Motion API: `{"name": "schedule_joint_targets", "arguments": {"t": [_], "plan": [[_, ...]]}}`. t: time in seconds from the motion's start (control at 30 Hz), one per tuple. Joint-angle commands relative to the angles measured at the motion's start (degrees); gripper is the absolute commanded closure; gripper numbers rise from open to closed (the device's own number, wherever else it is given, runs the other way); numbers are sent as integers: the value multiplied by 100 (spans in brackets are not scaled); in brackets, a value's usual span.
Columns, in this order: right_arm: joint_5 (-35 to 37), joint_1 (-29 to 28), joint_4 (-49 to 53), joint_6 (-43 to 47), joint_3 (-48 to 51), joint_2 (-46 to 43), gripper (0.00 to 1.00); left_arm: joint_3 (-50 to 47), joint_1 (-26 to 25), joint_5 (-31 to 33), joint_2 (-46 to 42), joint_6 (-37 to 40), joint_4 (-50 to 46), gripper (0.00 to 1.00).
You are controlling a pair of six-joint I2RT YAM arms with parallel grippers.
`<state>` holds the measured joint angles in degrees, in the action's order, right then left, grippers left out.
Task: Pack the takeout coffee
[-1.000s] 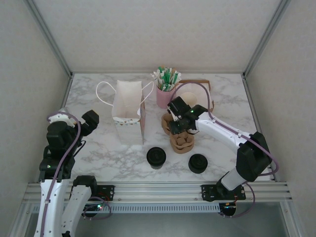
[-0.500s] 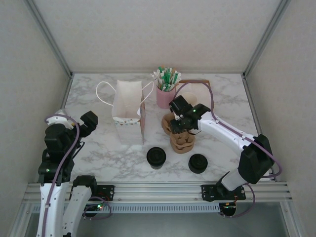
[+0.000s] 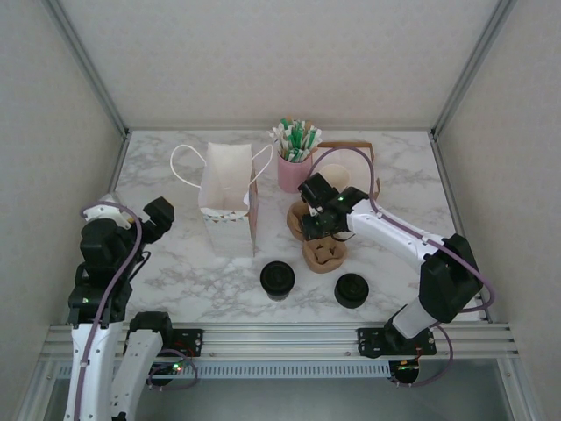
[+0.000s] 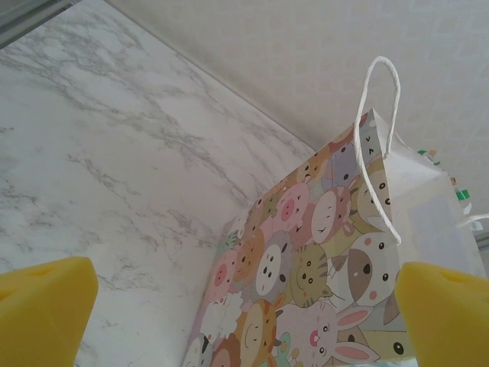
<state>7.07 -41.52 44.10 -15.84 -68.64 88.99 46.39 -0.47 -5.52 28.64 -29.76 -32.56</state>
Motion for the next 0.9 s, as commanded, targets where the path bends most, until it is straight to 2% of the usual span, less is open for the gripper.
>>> {"name": "schedule_joint_targets", "arguments": {"t": [0.0, 0.87], "plan": [[45, 38, 29, 106, 115, 66, 50, 142, 67, 2, 1, 102, -64, 0], [-92, 56, 3, 179, 251, -389, 49, 134, 74, 10, 87, 84, -64, 0]]}}
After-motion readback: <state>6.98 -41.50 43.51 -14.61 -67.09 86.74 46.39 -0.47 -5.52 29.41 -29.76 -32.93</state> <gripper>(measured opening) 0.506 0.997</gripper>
